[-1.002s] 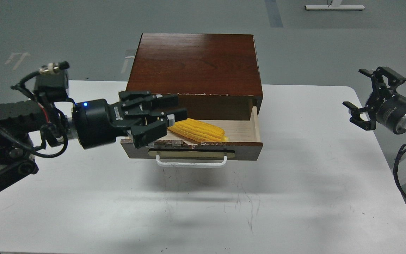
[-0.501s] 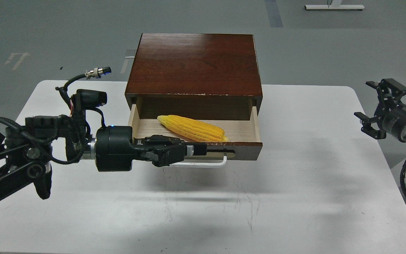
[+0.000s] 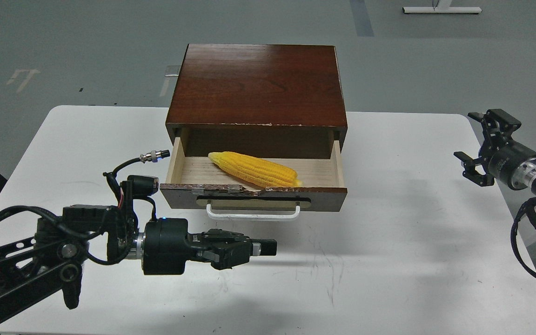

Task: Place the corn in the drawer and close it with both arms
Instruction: 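Swing the left gripper down in front of the drawer front, then push the drawer front with the left gripper toward the box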

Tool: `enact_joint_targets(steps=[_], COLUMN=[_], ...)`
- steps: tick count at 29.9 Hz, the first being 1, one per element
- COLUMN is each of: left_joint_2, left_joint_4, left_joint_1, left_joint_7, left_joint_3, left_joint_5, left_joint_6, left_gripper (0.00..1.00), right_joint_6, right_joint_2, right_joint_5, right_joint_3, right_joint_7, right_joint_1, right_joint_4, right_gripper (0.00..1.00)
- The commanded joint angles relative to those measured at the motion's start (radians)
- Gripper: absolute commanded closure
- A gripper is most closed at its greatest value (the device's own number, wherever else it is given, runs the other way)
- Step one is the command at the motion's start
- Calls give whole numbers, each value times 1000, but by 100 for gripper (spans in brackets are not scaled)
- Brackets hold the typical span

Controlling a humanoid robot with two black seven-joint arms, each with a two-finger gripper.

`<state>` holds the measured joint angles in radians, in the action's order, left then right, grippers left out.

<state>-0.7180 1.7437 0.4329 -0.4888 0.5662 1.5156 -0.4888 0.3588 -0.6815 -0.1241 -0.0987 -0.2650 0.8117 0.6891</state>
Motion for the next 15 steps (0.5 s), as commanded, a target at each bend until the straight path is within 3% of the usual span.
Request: enact_joint_targets(steps=[1,15], left_joint_2=[0,29], left_joint_4=[-16,-130], left_joint_1=[-25,-29], left_joint_7=[0,0], left_joint_3=[0,12], left_joint_5=[20,49], left_joint_6=[0,0], left_gripper=[100,100], right_joint_6=[0,-1], right_joint_2=[4,5], right_joint_5=[11,11], right_joint_3=[2,2], right_joint_7=[0,0], right_joint_1=[-2,-22], right_joint_4=[-2,-8], right_gripper=[0,0])
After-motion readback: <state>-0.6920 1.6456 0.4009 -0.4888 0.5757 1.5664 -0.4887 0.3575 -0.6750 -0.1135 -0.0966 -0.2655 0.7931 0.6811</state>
